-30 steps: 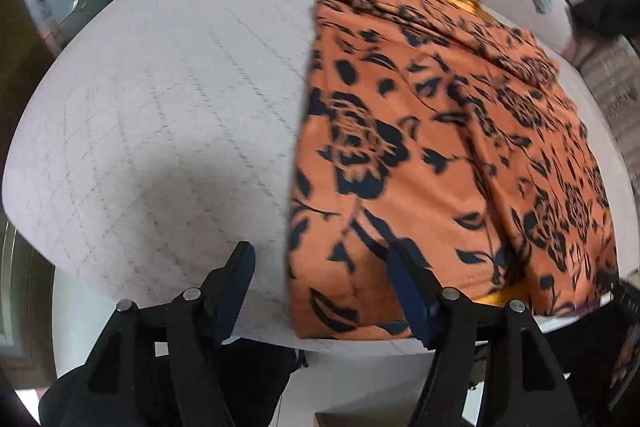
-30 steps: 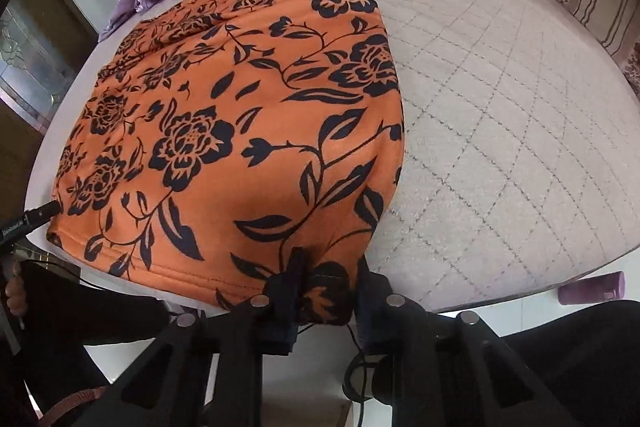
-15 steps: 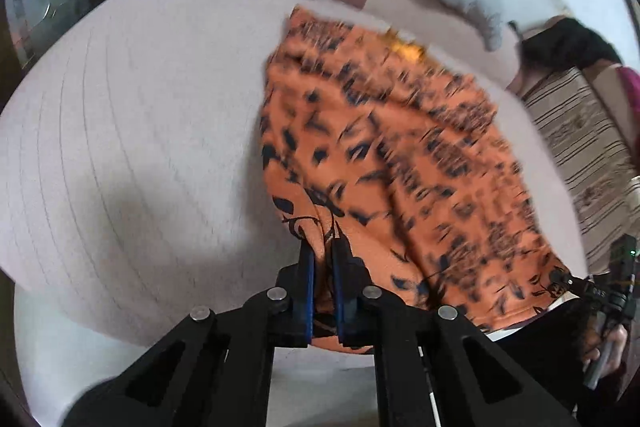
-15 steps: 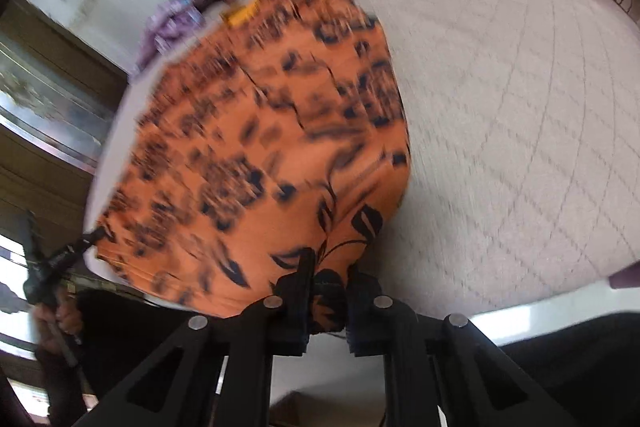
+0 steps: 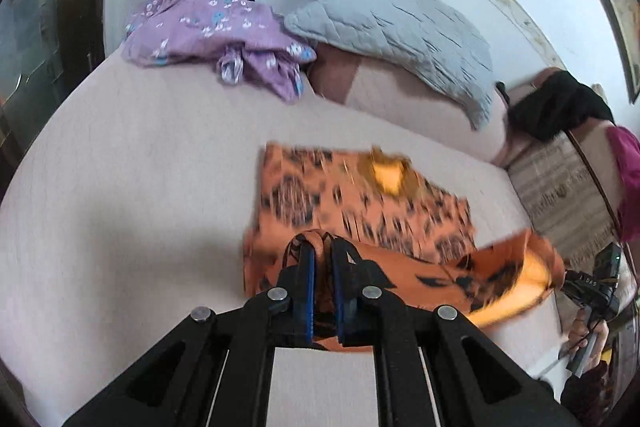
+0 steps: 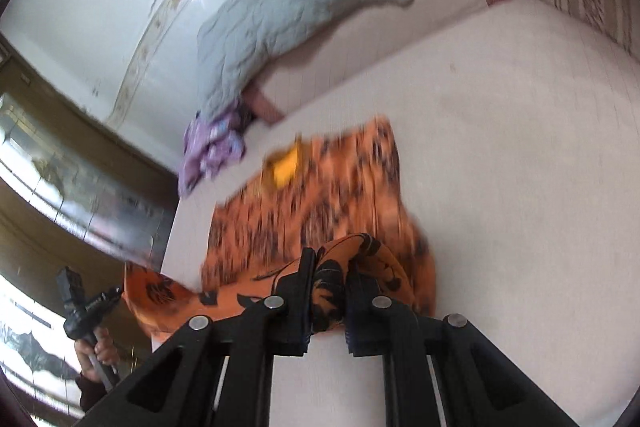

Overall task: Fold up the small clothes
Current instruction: 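Lift the hem with both grippers and fold it toward the collar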

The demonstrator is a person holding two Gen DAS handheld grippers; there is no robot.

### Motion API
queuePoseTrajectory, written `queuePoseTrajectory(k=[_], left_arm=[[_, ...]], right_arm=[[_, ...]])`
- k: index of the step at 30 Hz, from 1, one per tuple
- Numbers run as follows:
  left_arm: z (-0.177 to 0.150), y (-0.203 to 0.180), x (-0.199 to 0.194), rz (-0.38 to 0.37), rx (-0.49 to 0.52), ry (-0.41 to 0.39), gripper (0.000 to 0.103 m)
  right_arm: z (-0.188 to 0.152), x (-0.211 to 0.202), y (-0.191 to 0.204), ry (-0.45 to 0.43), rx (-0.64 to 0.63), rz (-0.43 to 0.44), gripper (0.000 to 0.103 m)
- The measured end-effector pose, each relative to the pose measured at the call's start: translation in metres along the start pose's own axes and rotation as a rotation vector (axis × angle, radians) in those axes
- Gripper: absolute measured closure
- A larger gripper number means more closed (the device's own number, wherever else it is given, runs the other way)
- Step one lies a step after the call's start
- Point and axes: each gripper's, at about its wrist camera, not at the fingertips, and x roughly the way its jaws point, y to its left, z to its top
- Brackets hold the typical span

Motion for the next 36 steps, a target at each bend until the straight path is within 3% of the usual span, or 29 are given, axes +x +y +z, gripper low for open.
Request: queuePoseTrajectory(k=[6, 10, 12, 13, 15, 16, 17, 19, 20, 21, 22, 24, 26, 28, 31, 34, 36], left_arm=[[0.066, 0.012, 0.1, 0.072, -0.057, 0.023, 0.095], [0.073, 0.031, 0.181, 0.133, -0.123, 0.067, 0.094], [0.067, 0.04, 0.212, 0.182, -0.135, 0.09, 0.094], [0.063, 0.046, 0.221, 0.184, -0.144, 0.091, 0.094], [0.059, 0.052, 0.221, 0.148, -0.176, 0.066, 0.093], [0.057, 0.055, 0.215, 0.125, -0.191, 0.046, 0.093], [0.057, 0.056, 0.206, 0.103, -0.197, 0.026, 0.092], [0.057, 0.058, 0.179, 0.075, -0.214, -0.038, 0.09], [0.057, 0.056, 0.165, 0.102, -0.223, -0.082, 0.081], [0.055, 0.053, 0.149, 0.16, -0.224, -0.132, 0.063], [0.051, 0.046, 0.133, 0.237, -0.213, -0.176, 0.056], [0.033, 0.018, 0.107, 0.461, -0.135, -0.22, 0.052], [0.01, -0.011, 0.102, 0.546, -0.036, -0.18, 0.051], [-0.022, -0.038, 0.11, 0.489, 0.027, -0.134, 0.051], [-0.05, -0.055, 0.141, 0.489, 0.116, -0.045, 0.051], [-0.054, -0.052, 0.169, 0.517, 0.155, 0.022, 0.051], [-0.04, -0.042, 0.174, 0.49, 0.108, 0.03, 0.051]], right_arm=[[0.08, 0.098, -0.019, -0.058, 0.11, -0.019, 0.091], [0.089, 0.189, -0.061, 0.02, 0.261, -0.053, 0.085], [0.083, 0.214, -0.079, 0.049, 0.319, -0.046, 0.073], [0.079, 0.219, -0.089, 0.026, 0.353, 0.0, 0.065], [0.077, 0.213, -0.096, -0.03, 0.385, 0.09, 0.046], [0.076, 0.205, -0.097, -0.059, 0.393, 0.107, 0.029], [0.075, 0.193, -0.095, -0.097, 0.389, 0.101, 0.02], [0.077, 0.171, -0.088, -0.146, 0.342, 0.095, 0.019], [0.077, 0.16, -0.08, -0.14, 0.299, 0.067, 0.019], [0.075, 0.154, -0.071, -0.129, 0.261, 0.056, 0.019], [0.07, 0.149, -0.056, -0.104, 0.192, 0.046, 0.021], [0.059, 0.15, -0.025, -0.039, 0.051, -0.01, 0.028], [0.036, 0.167, 0.013, 0.081, -0.106, -0.049, 0.04], [0.009, 0.193, 0.042, 0.175, -0.209, -0.088, 0.048], [-0.032, 0.243, 0.084, 0.292, -0.359, -0.138, 0.053], [-0.038, 0.276, 0.103, 0.277, -0.436, -0.186, 0.053], [-0.024, 0.302, 0.113, 0.256, -0.426, -0.176, 0.053]])
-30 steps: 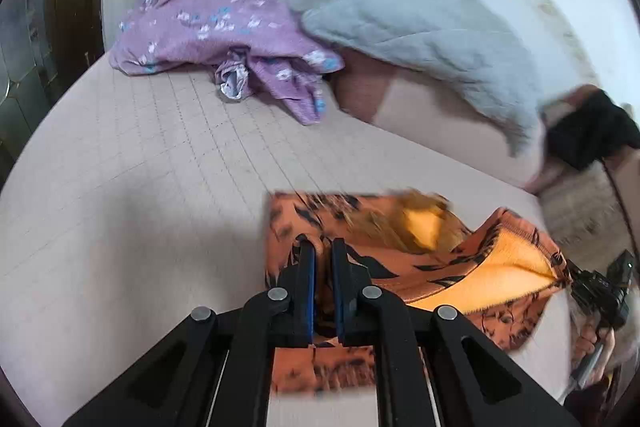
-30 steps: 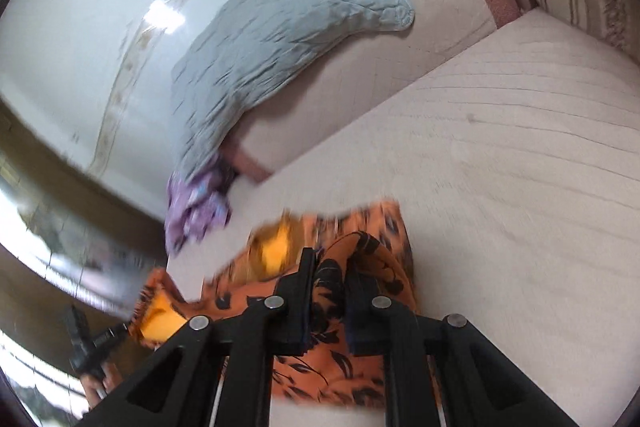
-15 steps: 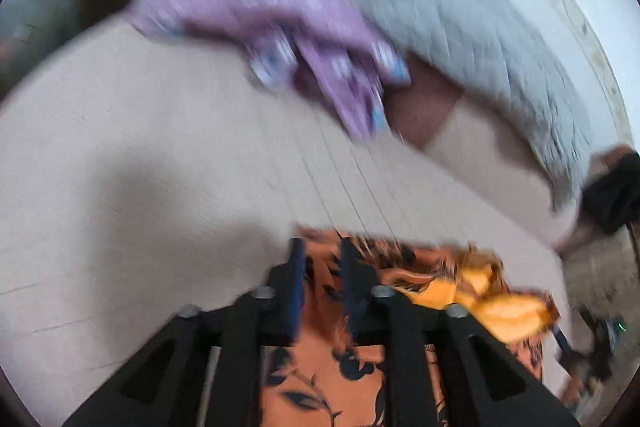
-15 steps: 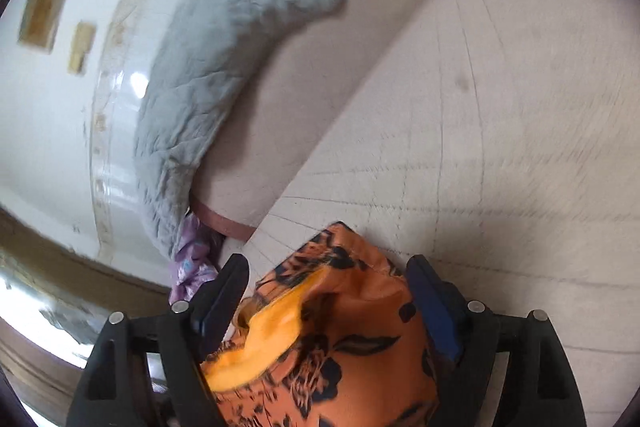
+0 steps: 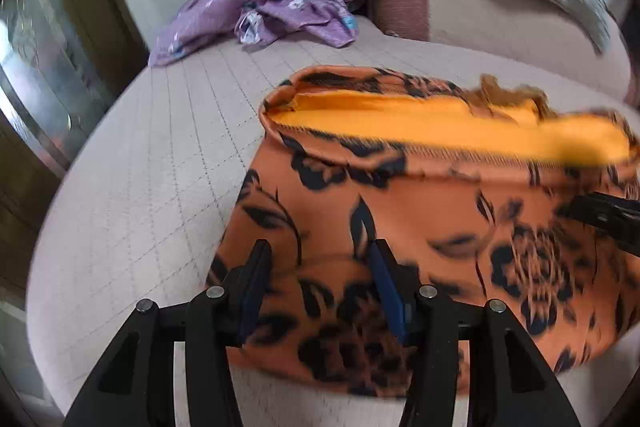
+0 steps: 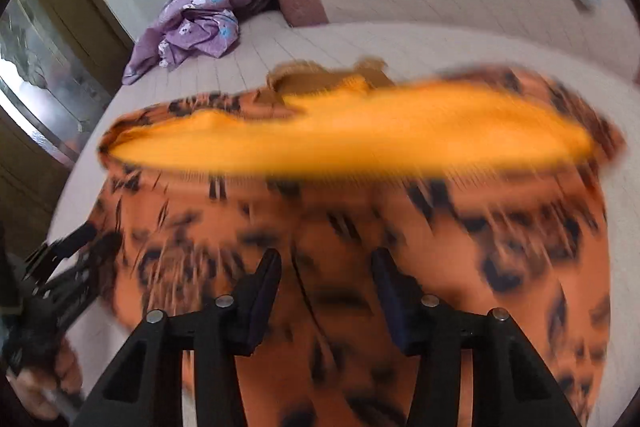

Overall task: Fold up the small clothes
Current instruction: 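Lift the hem with both grippers and fold it toward the collar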

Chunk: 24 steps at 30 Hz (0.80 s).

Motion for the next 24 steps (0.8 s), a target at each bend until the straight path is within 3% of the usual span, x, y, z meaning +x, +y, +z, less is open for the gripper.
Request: queuePoseTrajectory(k=[2, 6, 10, 15, 19, 22, 24], left_arm=[[0.015, 0.006, 0.005, -0.026, -0.015, -0.022, 0.051], [0.038, 0.018, 0.014, 0.015, 0.005, -0.129, 0.051], [0.051, 0.036, 0.025, -0.048, -0.092, -0.105, 0.051], [0.049, 0.033, 0.004, -0.034, -0.088, -0.153, 0.05], [0.039, 0.03, -0.004, -0.003, -0.102, -0.089, 0.043], [0.025, 0.025, -0.011, 0.01, -0.076, -0.103, 0.043], [0.015, 0.015, -0.007, 0.05, -0.001, -0.087, 0.037]], right_arm=[[0.024, 0.017, -0.002, -0.025, 0.033, -0.007, 0.053], [0.075, 0.035, -0.015, -0.136, 0.167, 0.03, 0.053], [0.077, 0.013, -0.028, -0.225, 0.253, 0.07, 0.053], [0.036, -0.034, -0.045, -0.245, 0.213, 0.055, 0.053], [-0.024, -0.088, -0.08, -0.212, 0.267, 0.054, 0.052], [-0.065, -0.116, -0.104, -0.239, 0.313, 0.098, 0.052], [-0.086, -0.11, -0.116, -0.148, 0.338, 0.056, 0.052]])
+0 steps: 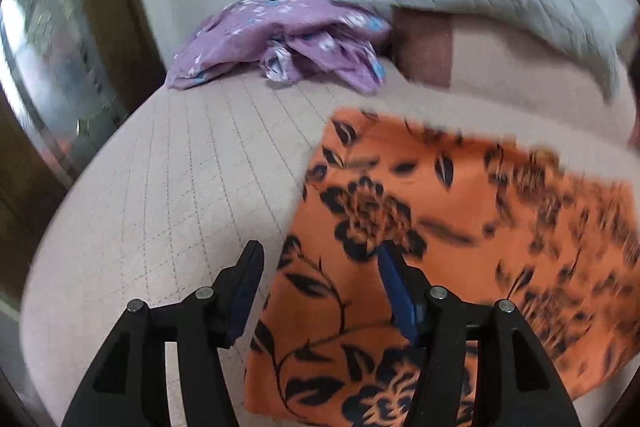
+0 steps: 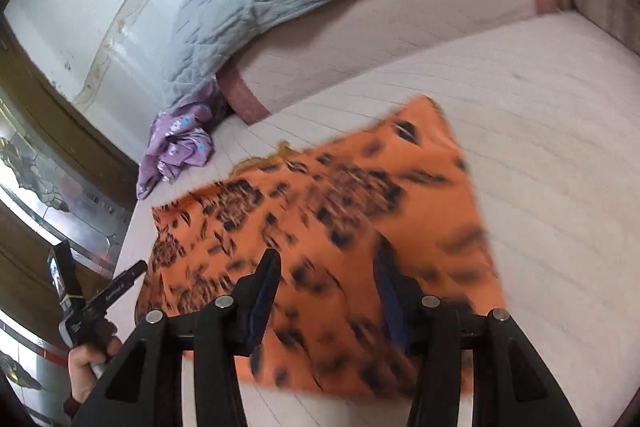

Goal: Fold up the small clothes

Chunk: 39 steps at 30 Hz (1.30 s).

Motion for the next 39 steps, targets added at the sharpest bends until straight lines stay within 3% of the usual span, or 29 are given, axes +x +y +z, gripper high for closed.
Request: queuePoseTrajectory(k=[1, 2, 3, 5, 7, 9, 14, 16, 19, 21, 23, 26, 28, 29, 30, 31, 32, 35, 39], left_arm=[[-0.005, -0.005, 0.007, 0.024, 0.044, 0.042, 0.037], [-0.012, -0.009, 0.018, 0.034, 0.083, 0.111, 0.037], [-0.017, -0.009, 0.02, 0.03, 0.086, 0.135, 0.037], [-0.021, 0.001, 0.0, 0.015, 0.041, 0.109, 0.037], [-0.028, 0.01, -0.021, -0.036, -0.007, 0.089, 0.036], [-0.041, 0.016, -0.036, -0.098, -0.065, 0.122, 0.033], [-0.085, 0.019, -0.044, -0.245, -0.162, 0.237, 0.032], [-0.085, 0.02, -0.035, -0.327, -0.228, 0.266, 0.032], [-0.077, 0.029, -0.02, -0.384, -0.358, 0.246, 0.029], [-0.074, 0.033, -0.006, -0.424, -0.454, 0.238, 0.028], [-0.068, 0.036, 0.003, -0.44, -0.556, 0.187, 0.025], [-0.065, 0.034, 0.005, -0.455, -0.607, 0.132, 0.025], [-0.062, 0.031, 0.009, -0.452, -0.616, 0.116, 0.031], [-0.06, 0.03, 0.01, -0.443, -0.618, 0.105, 0.055], [-0.059, 0.03, 0.012, -0.429, -0.614, 0.102, 0.066], [-0.056, 0.03, 0.016, -0.428, -0.608, 0.108, 0.067], [-0.053, 0.03, 0.017, -0.434, -0.618, 0.109, 0.073], [-0.047, 0.032, 0.005, -0.418, -0.574, 0.084, 0.08], [-0.038, 0.032, -0.031, -0.387, -0.483, 0.017, 0.082]], right_arm=[[-0.008, 0.014, -0.012, 0.093, 0.024, -0.035, 0.051], [-0.013, 0.019, -0.019, 0.122, 0.042, -0.035, 0.051], [-0.018, 0.016, -0.024, 0.098, 0.066, -0.008, 0.052], [-0.017, -0.001, -0.024, 0.057, 0.123, 0.036, 0.051], [-0.017, -0.015, -0.021, 0.032, 0.156, 0.11, 0.047], [-0.027, -0.026, -0.019, 0.022, 0.2, 0.181, 0.037], [-0.069, -0.029, -0.032, 0.052, 0.353, 0.256, 0.028], [-0.077, -0.02, -0.04, 0.068, 0.424, 0.28, 0.028], [-0.079, 0.004, -0.059, 0.094, 0.559, 0.3, 0.028], [-0.077, 0.014, -0.07, 0.054, 0.644, 0.342, 0.028], [-0.067, 0.019, -0.071, -0.013, 0.643, 0.355, 0.028], [-0.057, 0.031, -0.073, -0.064, 0.654, 0.36, 0.028], [-0.048, 0.033, -0.072, -0.101, 0.634, 0.359, 0.028], [-0.042, 0.037, -0.067, -0.111, 0.599, 0.343, 0.028], [-0.038, 0.039, -0.063, -0.116, 0.572, 0.318, 0.031], [-0.034, 0.042, -0.06, -0.121, 0.548, 0.288, 0.044], [-0.03, 0.049, -0.057, -0.107, 0.519, 0.264, 0.073], [-0.025, 0.047, -0.056, -0.115, 0.501, 0.239, 0.08], [-0.022, 0.017, -0.034, -0.198, 0.402, 0.214, 0.083]])
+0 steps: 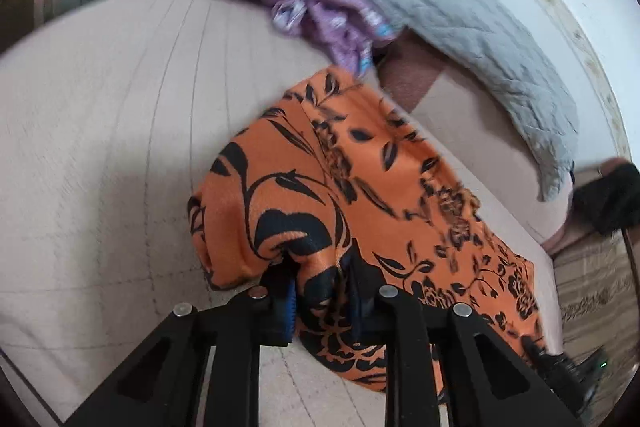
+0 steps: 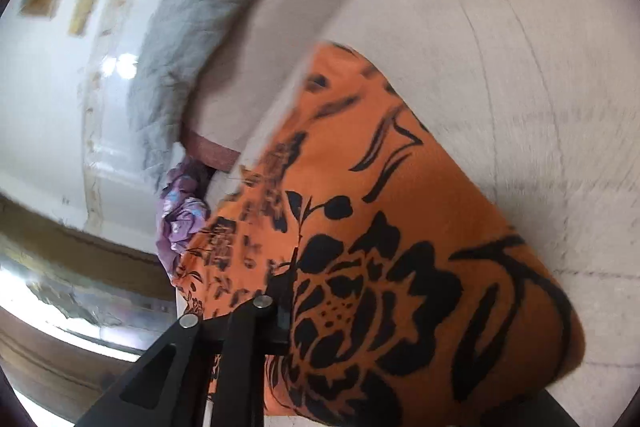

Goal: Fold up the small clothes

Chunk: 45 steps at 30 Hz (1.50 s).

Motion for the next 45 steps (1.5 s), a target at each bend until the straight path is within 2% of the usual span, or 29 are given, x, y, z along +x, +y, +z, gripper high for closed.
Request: queuePoseTrajectory(k=[3, 5, 7, 9, 10, 12, 14, 16, 17, 18, 19, 22, 24, 25, 27, 28, 29, 31, 33, 35, 38, 42, 45], left_arm=[[-0.004, -0.004, -0.032, -0.038, 0.023, -0.028, 0.082], [-0.018, -0.001, -0.056, -0.034, 0.056, -0.018, 0.082], [-0.04, 0.004, -0.074, 0.008, 0.104, 0.025, 0.081], [-0.068, 0.008, -0.083, 0.073, 0.192, 0.065, 0.073], [-0.085, 0.012, -0.085, 0.124, 0.247, 0.097, 0.071], [-0.102, 0.016, -0.089, 0.181, 0.301, 0.13, 0.069], [-0.107, 0.014, -0.102, 0.22, 0.335, 0.087, 0.064], [-0.104, 0.007, -0.12, 0.246, 0.375, 0.011, 0.056], [-0.104, 0.004, -0.128, 0.263, 0.388, -0.022, 0.043], [-0.102, 0.0, -0.136, 0.282, 0.4, -0.066, 0.037], [-0.1, -0.003, -0.144, 0.289, 0.414, -0.109, 0.036], [-0.087, -0.011, -0.15, 0.285, 0.447, -0.156, 0.03], [-0.073, -0.011, -0.136, 0.274, 0.437, -0.125, 0.029], [-0.068, -0.009, -0.122, 0.297, 0.443, -0.09, 0.029], [-0.059, -0.003, -0.076, 0.369, 0.467, 0.045, 0.029], [-0.059, 0.003, -0.053, 0.379, 0.475, 0.139, 0.029], [-0.059, 0.012, -0.031, 0.374, 0.466, 0.235, 0.027], [-0.052, 0.022, -0.028, 0.319, 0.398, 0.226, 0.026], [-0.041, 0.024, -0.03, 0.272, 0.381, 0.249, 0.027], [-0.027, 0.029, -0.036, 0.243, 0.369, 0.209, 0.027], [0.001, 0.044, -0.044, 0.279, 0.345, 0.137, 0.027], [0.028, 0.08, -0.048, 0.409, 0.268, 0.065, 0.027], [0.037, 0.105, -0.053, 0.409, 0.211, 0.053, 0.027]], right_arm=[[-0.01, -0.036, 0.008, -0.036, -0.026, 0.012, 0.084], [-0.021, -0.06, 0.01, -0.026, -0.044, -0.003, 0.084], [-0.039, -0.087, 0.006, 0.003, -0.07, -0.017, 0.084], [-0.06, -0.105, -0.007, 0.048, -0.115, -0.071, 0.083], [-0.069, -0.107, -0.016, 0.099, -0.108, -0.11, 0.082], [-0.075, -0.102, -0.033, 0.179, -0.031, -0.139, 0.079], [-0.071, -0.1, -0.044, 0.193, 0.012, -0.124, 0.074], [-0.069, -0.099, -0.047, 0.194, 0.002, -0.124, 0.071], [-0.071, -0.1, -0.048, 0.2, -0.006, -0.135, 0.063], [-0.071, -0.101, -0.051, 0.2, 0.0, -0.143, 0.057], [-0.069, -0.104, -0.056, 0.193, 0.021, -0.12, 0.051], [-0.064, -0.11, -0.067, 0.187, 0.069, -0.08, 0.051], [-0.065, -0.106, -0.069, 0.186, 0.099, -0.047, 0.049], [-0.066, -0.105, -0.07, 0.176, 0.103, -0.039, 0.05], [-0.066, -0.104, -0.066, 0.153, 0.073, -0.049, 0.053], [-0.065, -0.104, -0.063, 0.146, 0.05, -0.061, 0.064], [-0.066, -0.103, -0.058, 0.142, 0.02, -0.07, 0.072], [-0.069, -0.105, -0.041, 0.115, -0.063, -0.112, 0.076], [-0.071, -0.113, -0.02, 0.082, -0.159, -0.136, 0.079], [-0.072, -0.122, 0.009, 0.056, -0.23, -0.122, 0.08], [-0.079, -0.128, 0.058, 0.047, -0.32, -0.097, 0.08], [-0.107, -0.117, 0.129, 0.074, -0.438, -0.067, 0.08], [-0.141, -0.088, 0.175, 0.122, -0.474, -0.031, 0.08]])
